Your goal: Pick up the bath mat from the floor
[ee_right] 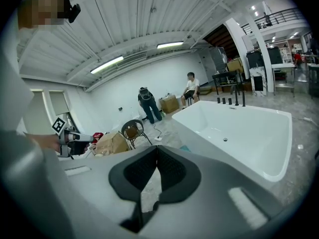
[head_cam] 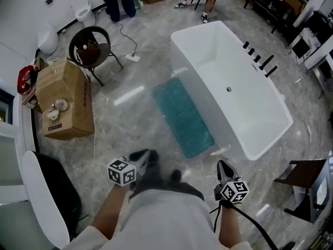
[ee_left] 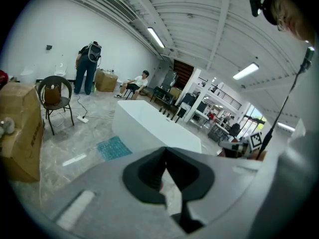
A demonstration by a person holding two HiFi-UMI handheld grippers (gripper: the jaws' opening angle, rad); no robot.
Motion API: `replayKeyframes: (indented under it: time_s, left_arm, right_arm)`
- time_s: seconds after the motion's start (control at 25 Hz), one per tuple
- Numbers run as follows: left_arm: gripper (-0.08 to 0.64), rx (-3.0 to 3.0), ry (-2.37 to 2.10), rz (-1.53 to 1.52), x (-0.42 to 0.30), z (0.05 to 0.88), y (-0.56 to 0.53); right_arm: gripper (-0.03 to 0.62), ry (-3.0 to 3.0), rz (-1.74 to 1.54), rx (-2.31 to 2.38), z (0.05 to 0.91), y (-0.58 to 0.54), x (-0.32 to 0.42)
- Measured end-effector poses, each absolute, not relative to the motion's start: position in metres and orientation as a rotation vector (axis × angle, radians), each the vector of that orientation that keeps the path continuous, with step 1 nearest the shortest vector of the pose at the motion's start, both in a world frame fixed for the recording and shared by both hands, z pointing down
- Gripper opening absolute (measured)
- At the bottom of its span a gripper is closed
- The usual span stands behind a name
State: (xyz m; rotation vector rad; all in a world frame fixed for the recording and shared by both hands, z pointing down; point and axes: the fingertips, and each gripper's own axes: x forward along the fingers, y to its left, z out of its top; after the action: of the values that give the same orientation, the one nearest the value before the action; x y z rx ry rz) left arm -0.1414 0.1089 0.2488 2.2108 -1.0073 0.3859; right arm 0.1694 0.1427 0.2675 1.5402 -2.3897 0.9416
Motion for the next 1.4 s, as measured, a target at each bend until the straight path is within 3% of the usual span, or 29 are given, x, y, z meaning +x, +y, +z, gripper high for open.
replayKeyframes:
  time_s: [0.8,1.4]
  left_arm:
    - [-0.002,2.26,-0.785,0.359,-0.199,0.28,-0.039]
    - [-0.002,2.174,-0.713,0.428,-0.16,0.365,-0.065]
  right_arm:
    - [0.006,-2.204,1.034,1.763,0.303,0.059,0.092]
    - [0.006,-2.176,1.151,1.712,0.376,0.026,0.101]
